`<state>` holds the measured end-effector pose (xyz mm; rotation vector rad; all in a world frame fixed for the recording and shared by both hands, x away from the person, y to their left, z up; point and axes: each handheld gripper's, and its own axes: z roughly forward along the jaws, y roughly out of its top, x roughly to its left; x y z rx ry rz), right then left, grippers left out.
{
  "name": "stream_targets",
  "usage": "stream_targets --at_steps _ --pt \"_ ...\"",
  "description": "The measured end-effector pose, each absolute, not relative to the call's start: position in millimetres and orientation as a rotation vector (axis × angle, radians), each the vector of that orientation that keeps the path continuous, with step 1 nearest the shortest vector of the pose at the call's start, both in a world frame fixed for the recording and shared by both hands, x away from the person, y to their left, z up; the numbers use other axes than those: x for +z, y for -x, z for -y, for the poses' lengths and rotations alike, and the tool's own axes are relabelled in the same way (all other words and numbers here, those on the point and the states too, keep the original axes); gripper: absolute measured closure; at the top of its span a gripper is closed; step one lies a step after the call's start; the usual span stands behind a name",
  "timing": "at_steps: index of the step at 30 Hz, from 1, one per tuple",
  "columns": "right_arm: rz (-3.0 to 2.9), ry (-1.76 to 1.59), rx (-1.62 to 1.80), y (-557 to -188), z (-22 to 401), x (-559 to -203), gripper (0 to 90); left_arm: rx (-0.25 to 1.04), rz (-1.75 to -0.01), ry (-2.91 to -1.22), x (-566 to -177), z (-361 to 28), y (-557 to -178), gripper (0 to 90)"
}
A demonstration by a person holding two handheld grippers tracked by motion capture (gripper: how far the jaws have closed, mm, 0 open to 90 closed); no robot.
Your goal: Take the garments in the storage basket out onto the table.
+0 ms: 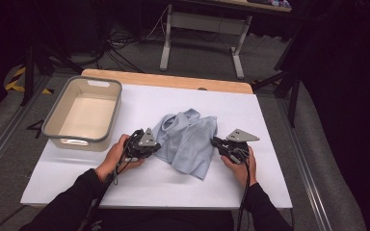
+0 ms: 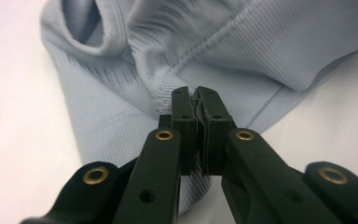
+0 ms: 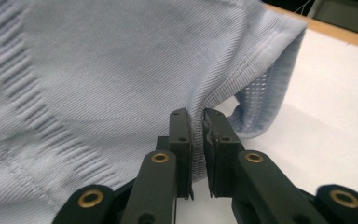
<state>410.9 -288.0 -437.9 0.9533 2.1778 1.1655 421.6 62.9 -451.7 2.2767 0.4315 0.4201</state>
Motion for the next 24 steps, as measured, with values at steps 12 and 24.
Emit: stream_targets --at_steps 12,24 --pt "-2.039 -0.938 1.232 -392.7 303.2 -412.4 84.5 0.463 -0.391 -2.222 -425.0 -79.3 -399.0 87.2" --pt "-2.062 -0.960 1.210 -390.9 305.5 -416.1 83.7 0.460 -0.369 -2.253 -430.1 -93.4 -369.7 87.2"
